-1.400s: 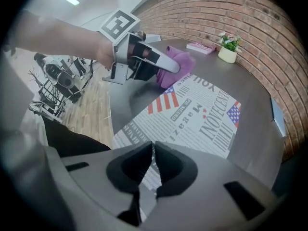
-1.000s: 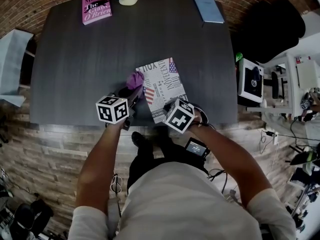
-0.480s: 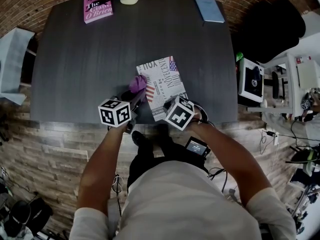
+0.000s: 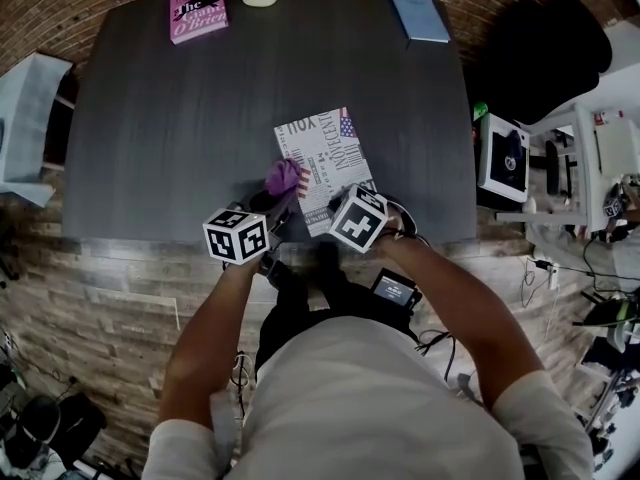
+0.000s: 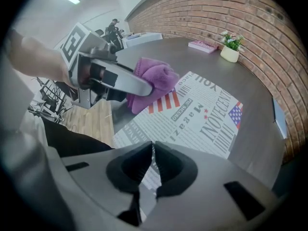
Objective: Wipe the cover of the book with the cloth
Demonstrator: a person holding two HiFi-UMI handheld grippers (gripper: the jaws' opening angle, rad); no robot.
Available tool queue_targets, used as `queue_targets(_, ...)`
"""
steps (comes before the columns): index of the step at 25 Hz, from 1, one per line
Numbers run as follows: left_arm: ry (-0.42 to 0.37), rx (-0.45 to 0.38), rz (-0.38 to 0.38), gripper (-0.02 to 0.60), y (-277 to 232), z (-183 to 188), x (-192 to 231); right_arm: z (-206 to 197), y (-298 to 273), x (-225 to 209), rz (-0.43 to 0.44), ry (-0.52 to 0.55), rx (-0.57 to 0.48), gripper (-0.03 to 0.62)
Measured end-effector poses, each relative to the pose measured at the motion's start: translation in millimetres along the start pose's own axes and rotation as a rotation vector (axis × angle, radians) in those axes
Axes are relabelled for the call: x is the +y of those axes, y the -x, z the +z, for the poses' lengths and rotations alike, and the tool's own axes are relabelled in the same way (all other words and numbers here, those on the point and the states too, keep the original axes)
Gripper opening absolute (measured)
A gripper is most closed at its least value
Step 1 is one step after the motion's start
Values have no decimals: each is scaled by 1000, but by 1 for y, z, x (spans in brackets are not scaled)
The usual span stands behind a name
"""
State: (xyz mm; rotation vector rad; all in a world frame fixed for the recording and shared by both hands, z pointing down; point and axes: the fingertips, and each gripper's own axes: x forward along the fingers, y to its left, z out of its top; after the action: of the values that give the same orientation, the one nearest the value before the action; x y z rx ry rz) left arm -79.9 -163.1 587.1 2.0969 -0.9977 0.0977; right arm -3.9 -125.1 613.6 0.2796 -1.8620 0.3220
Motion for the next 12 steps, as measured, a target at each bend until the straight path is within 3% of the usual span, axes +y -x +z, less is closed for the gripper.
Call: queue_targets(12, 27, 3, -10, 110, 7, -20, -17, -1, 0, 0, -6, 5, 8, 29)
